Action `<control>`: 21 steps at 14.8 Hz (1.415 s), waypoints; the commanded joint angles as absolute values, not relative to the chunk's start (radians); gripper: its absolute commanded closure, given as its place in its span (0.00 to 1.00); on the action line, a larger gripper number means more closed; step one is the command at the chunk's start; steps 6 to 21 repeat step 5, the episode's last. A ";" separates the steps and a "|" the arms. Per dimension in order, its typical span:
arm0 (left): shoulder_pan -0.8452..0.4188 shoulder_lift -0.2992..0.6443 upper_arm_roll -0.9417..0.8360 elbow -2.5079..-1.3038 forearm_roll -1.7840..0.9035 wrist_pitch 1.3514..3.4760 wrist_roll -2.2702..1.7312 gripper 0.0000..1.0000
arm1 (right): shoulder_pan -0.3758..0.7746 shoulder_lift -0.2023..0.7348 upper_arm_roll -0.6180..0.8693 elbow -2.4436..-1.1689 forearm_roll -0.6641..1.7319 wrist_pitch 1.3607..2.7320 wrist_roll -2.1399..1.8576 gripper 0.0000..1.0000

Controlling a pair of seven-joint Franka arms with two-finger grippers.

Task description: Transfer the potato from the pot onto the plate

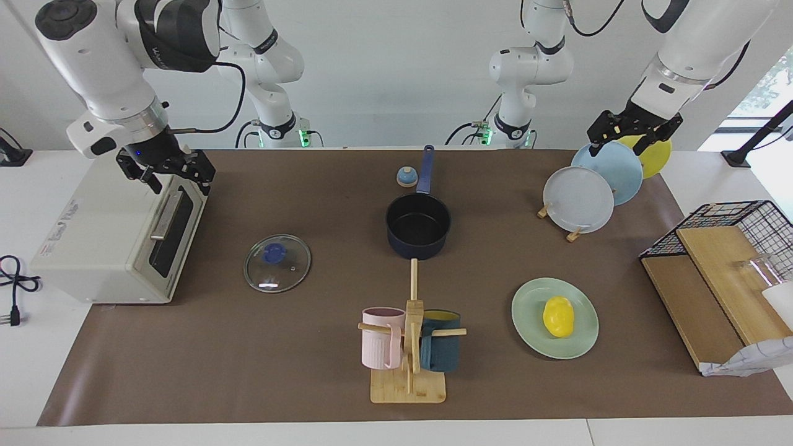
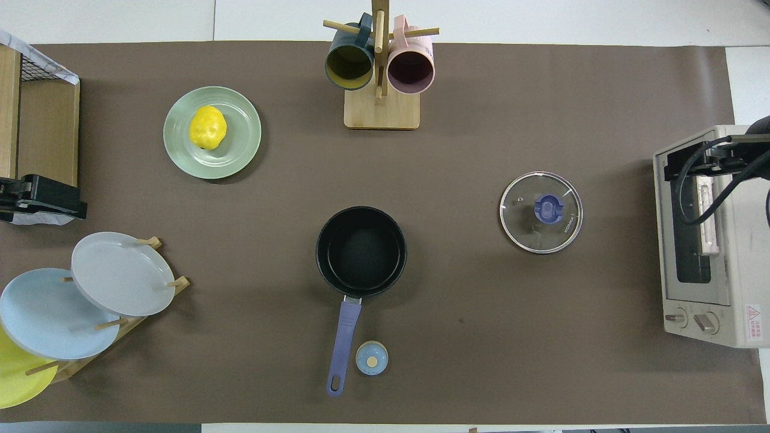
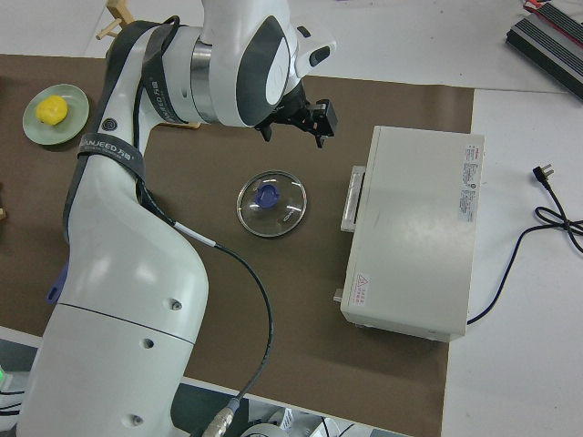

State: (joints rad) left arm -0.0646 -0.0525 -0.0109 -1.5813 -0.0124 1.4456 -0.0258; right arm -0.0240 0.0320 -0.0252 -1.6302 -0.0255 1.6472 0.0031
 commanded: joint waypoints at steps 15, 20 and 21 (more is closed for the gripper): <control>-0.071 -0.066 -0.014 -1.582 -0.002 1.439 -0.038 0.00 | -0.037 0.015 -0.017 -1.640 -0.009 1.634 0.012 0.00; -0.071 -0.066 -0.014 -1.582 -0.002 1.439 -0.038 0.00 | -0.037 0.015 -0.017 -1.640 -0.009 1.634 0.012 0.00; -0.071 -0.066 -0.014 -1.582 -0.002 1.439 -0.038 0.00 | -0.037 0.015 -0.017 -1.640 -0.009 1.634 0.012 0.00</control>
